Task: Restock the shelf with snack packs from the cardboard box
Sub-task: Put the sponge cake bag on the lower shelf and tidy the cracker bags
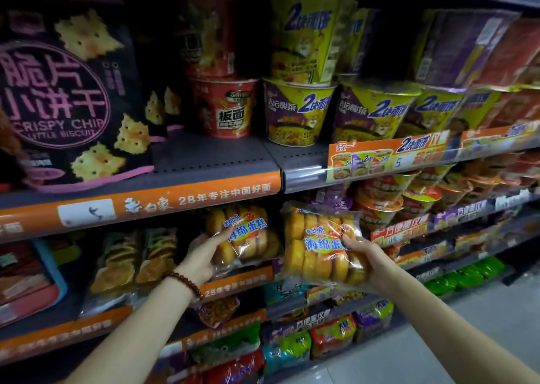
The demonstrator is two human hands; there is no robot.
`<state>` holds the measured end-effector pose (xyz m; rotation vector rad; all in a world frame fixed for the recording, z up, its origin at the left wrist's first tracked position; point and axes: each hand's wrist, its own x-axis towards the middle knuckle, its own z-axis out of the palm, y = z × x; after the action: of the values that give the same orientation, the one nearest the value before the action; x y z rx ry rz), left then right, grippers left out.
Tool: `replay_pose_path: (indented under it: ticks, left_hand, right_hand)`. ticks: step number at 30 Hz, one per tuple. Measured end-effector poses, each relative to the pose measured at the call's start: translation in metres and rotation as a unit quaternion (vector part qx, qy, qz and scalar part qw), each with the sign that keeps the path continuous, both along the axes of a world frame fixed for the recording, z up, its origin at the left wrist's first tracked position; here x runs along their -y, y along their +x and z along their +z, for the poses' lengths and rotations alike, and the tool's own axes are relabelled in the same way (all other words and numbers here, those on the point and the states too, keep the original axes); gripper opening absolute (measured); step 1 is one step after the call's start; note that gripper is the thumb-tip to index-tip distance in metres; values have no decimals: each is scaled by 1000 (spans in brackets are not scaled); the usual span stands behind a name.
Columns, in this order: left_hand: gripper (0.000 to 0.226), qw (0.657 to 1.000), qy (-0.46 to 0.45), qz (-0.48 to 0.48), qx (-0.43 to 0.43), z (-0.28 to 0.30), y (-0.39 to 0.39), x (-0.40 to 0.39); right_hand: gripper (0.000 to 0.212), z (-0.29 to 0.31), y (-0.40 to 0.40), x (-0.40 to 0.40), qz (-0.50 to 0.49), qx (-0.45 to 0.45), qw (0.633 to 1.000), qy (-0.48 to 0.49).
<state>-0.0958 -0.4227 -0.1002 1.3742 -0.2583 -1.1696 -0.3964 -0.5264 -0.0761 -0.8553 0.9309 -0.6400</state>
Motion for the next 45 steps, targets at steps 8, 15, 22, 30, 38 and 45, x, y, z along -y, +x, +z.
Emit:
replay_pose_path:
  ticks: [8, 15, 22, 30, 38, 45]
  left_hand:
    - [44, 994, 48, -90, 27, -13, -3, 27]
    - [64, 924, 80, -68, 367, -18, -7, 22]
    - [110, 892, 2, -170, 419, -40, -13, -4]
    - [97, 838, 20, -194, 510, -47, -20, -11]
    - [98, 827, 18, -237, 509, -38, -9, -19]
    - [81, 793, -14, -126, 596, -19, 17, -55]
  right_hand:
    - [45, -10, -9, 24, 22, 2, 1000, 1]
    - [80, -25, -2, 29, 50, -18, 999, 10]
    - [83, -24, 5, 32, 64, -18, 998, -9]
    - [54, -26, -4, 34, 62, -13, 998, -4]
    - [37, -13, 24, 35, 79, -7, 997, -19]
    - [63, -16, 49, 15, 141, -13, 989, -29]
